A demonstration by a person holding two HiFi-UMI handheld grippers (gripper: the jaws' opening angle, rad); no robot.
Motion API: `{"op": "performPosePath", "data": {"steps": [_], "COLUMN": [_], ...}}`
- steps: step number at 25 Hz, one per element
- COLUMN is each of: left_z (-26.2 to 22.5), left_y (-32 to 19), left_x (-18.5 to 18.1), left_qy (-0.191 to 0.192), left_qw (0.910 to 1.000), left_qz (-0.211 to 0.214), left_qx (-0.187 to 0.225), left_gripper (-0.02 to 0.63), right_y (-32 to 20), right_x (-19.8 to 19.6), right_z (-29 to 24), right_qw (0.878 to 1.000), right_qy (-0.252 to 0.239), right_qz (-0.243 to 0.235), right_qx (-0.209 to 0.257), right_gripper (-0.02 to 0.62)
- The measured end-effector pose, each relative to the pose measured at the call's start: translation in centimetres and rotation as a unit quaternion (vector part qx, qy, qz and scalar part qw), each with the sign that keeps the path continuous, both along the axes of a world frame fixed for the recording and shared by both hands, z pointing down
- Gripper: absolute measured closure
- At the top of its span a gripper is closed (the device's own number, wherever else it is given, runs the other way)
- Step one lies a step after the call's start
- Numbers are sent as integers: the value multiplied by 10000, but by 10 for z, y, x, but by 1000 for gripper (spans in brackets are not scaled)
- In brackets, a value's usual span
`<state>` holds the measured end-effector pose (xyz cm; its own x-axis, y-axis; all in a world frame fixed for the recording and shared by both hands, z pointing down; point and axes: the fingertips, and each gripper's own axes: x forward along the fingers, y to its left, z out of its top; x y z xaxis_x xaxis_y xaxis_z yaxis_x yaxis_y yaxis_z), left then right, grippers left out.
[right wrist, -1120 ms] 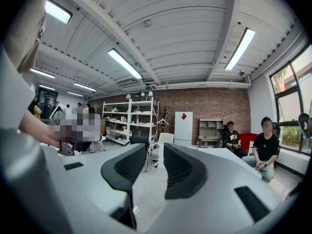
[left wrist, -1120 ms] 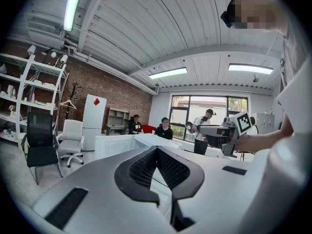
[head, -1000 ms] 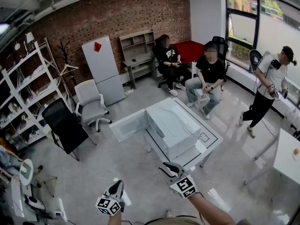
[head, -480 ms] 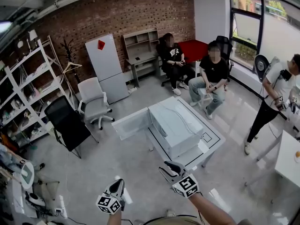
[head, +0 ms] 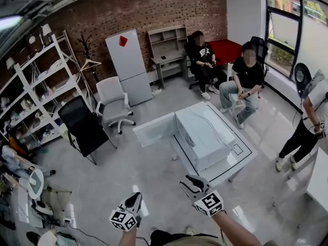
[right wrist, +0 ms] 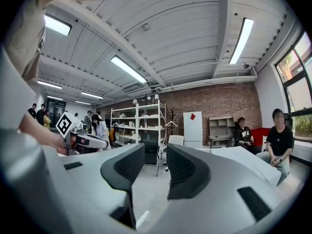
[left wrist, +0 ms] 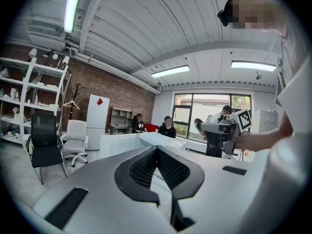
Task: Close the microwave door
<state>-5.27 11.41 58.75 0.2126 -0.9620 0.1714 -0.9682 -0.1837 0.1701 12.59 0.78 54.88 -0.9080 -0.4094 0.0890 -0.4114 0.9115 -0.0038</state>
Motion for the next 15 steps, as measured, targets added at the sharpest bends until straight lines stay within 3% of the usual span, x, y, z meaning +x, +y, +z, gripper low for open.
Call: {"op": "performPosePath", "data": {"steps": [6,15], "left_z": [13,12], "left_y": [-11,-46], "left_x": [-34,-111], "left_qy": [90,175], "left_qw": [9999,9992], "left_qz": [14,353], "left_qx": [-46,-52], "left_gripper": [601,601], "right_y": [-12,-46], "right_x": [-35,-108], "right_z": [12,9], "right_qw": [9999,9992], "right_qy": [-16,49], "right_qz": [-10,372], "right_qx": [-169,-145], "right_gripper": [469,469]}}
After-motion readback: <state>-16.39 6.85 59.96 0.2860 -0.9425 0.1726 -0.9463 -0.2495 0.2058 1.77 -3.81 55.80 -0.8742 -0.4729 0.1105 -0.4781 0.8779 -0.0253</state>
